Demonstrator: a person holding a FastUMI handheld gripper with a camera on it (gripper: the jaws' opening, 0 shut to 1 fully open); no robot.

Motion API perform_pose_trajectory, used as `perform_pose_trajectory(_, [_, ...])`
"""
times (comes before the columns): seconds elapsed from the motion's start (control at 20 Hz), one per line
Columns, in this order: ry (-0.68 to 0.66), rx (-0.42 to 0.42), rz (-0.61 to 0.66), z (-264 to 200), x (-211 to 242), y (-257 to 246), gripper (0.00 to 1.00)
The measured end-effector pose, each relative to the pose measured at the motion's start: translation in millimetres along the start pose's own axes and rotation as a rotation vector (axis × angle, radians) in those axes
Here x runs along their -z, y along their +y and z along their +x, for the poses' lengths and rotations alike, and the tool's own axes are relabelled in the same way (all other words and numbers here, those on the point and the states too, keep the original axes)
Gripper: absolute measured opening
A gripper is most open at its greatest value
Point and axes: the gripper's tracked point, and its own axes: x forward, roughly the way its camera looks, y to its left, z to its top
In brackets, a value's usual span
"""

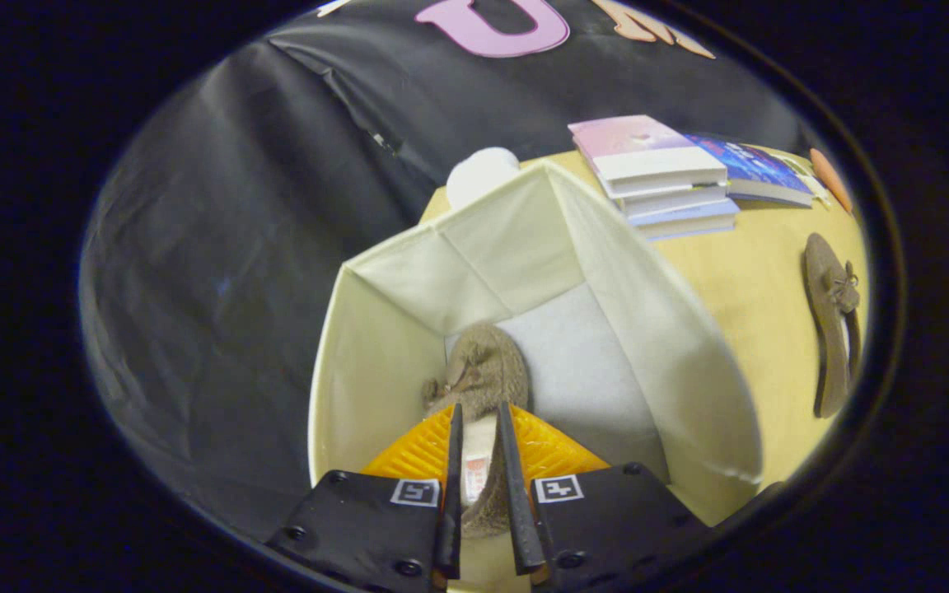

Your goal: Open the storage box then place both shoes into the box .Put the left shoe in first, then the right shoe, with the right side of both shoes facing outward in a uniform manner.

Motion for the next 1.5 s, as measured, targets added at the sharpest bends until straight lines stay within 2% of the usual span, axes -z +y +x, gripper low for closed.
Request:
perform_pose_trajectory(0.35, [-0.226,0.023,0.104,-50,-95,-49,0.28])
perform_pose_trajectory(0.55, [-0.360,0.129,0.135,-92,-144,-117,0.28])
perform_pose_trajectory(0.7, [-0.416,0.250,0.156,-120,-156,-187,0.28])
perform_pose_trajectory(0.9, [-0.411,0.394,0.221,-142,-132,-273,0.28])
perform_pose_trajectory(1.1, [-0.365,0.507,0.247,-148,-93,-331,0.28])
perform_pose_trajectory(1.5, [-0.233,0.582,0.219,-124,-44,-371,0.28])
